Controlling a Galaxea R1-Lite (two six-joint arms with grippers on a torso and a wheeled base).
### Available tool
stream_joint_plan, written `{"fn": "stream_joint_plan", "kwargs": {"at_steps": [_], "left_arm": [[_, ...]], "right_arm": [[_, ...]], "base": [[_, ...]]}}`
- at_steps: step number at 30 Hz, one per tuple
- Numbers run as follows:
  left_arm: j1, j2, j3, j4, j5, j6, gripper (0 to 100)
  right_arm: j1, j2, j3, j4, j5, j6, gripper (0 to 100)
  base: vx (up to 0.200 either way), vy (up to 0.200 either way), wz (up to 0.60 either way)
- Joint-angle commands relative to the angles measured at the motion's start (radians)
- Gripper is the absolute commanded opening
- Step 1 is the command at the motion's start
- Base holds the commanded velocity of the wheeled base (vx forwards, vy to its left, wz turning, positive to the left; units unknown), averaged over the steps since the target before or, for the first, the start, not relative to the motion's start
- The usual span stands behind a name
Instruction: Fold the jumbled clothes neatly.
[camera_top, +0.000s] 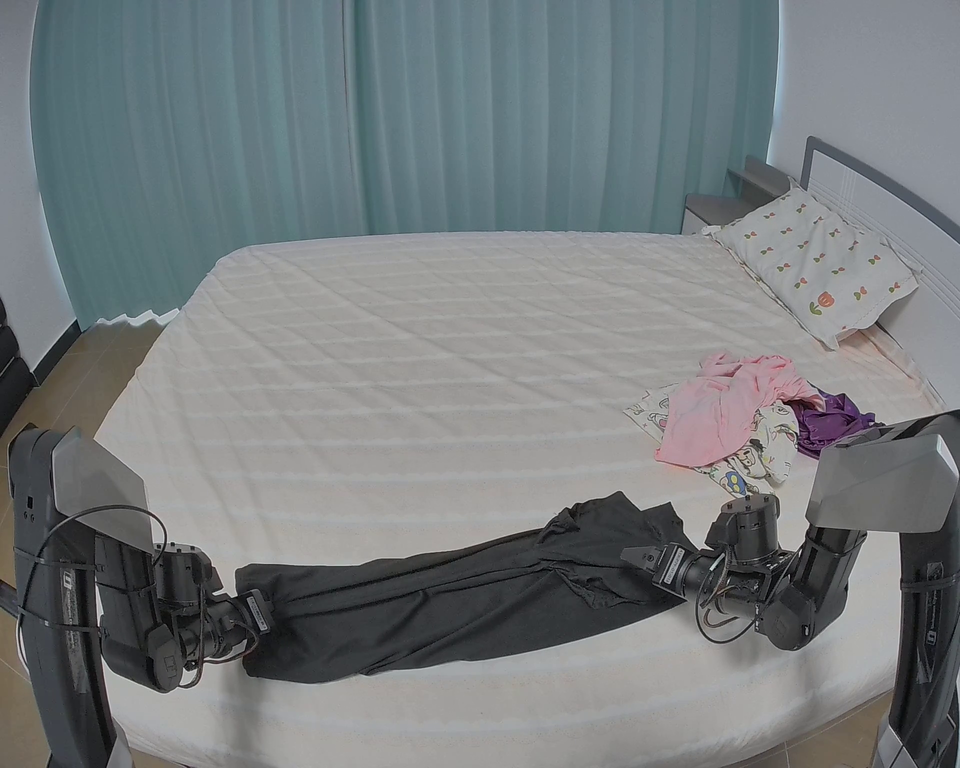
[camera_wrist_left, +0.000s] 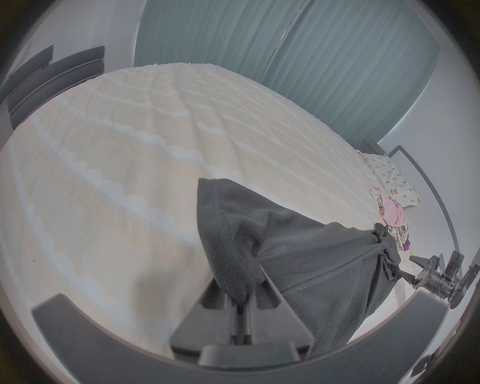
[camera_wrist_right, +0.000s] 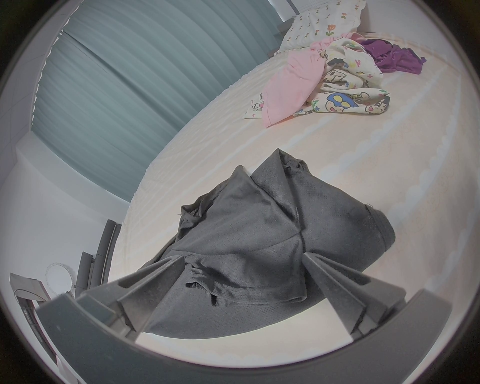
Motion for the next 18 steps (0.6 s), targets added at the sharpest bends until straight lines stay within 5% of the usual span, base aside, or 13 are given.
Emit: {"fn": "stream_joint_plan", "kwargs": {"at_steps": [1,16,18], "left_arm": [[0.015,-0.041,0.027,-0.001,-0.001,-0.001,0],[0.153,-0.137,0.076,0.007,-0.048,0.007,0],[0.224,-0.169,0.074,0.013,-0.090,0.015,0]], "right_arm": [[-0.002,0.002,0.000,-0.001,0.000,0.000,100],[-0.021,-0.009,-0.005,-0.002,0.002,0.006,100],[-0.025,-0.012,-0.008,-0.002,0.003,0.009,100]], "base": [[0.000,0.000,0.00],[0.000,0.000,0.00],[0.000,0.000,0.00]]}}
